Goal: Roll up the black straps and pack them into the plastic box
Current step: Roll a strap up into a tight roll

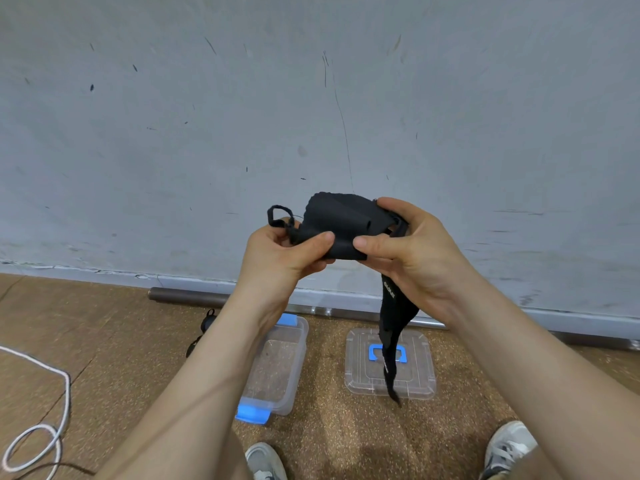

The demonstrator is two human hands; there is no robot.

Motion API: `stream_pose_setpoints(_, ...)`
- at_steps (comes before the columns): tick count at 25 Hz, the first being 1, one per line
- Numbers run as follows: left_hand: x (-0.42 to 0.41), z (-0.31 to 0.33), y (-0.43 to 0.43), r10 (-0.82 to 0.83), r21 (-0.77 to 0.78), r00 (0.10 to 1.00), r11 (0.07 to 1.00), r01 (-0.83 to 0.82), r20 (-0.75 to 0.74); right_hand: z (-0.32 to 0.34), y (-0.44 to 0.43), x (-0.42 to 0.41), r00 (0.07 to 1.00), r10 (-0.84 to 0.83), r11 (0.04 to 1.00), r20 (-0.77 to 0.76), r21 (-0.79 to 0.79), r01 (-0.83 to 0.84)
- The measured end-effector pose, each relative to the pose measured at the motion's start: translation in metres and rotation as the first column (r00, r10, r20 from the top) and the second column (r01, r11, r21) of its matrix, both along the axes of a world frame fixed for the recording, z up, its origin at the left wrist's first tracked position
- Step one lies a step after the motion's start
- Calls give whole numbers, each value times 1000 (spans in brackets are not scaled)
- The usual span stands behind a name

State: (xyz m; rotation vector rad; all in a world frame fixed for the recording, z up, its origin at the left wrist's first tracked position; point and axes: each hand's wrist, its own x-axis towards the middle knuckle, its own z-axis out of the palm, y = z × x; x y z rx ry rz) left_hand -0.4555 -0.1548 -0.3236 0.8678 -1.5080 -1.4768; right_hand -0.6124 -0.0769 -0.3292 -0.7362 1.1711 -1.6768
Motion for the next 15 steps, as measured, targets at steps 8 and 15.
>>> stream_pose_setpoints(8, -2, 0, 4, -64, 60, 995, 996, 69, -73, 0, -2, 8, 983, -85, 996, -164, 18, 89)
stream_pose_setpoints(15, 8, -1, -2, -293, 40, 950, 954, 299, -109, 3, 1, 2, 976, 26, 998, 215, 58, -40)
